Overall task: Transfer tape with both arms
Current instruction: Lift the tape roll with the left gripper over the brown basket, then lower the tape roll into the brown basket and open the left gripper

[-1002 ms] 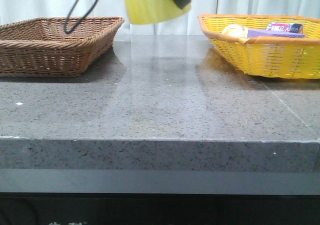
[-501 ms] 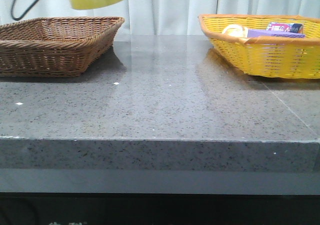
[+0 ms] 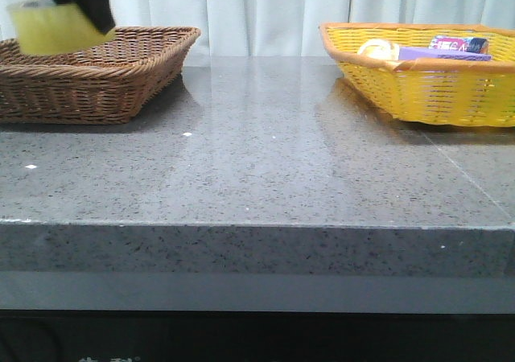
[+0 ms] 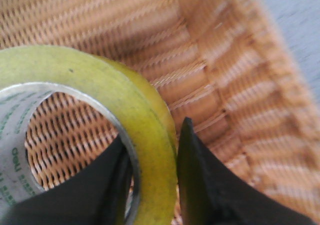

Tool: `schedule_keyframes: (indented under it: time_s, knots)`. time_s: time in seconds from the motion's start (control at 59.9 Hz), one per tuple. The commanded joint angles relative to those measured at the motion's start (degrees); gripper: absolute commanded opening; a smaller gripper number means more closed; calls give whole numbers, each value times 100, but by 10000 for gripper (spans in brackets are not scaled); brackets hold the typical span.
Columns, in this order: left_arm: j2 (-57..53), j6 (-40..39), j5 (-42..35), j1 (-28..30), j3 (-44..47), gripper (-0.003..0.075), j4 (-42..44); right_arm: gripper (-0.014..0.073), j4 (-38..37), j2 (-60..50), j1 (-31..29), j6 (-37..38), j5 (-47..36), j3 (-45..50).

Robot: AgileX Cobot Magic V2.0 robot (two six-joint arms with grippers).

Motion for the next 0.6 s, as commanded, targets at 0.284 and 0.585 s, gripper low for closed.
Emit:
schedule_keyframes:
  time_s: [0.284, 0.585]
  knots:
    - [-445, -38, -1482, 39, 480, 190, -186, 361, 59, -17, -26, -3, -429, -142]
    - [-327, -38, -1343, 39, 480, 193, -249, 361, 59, -17, -26, -3, -429, -142]
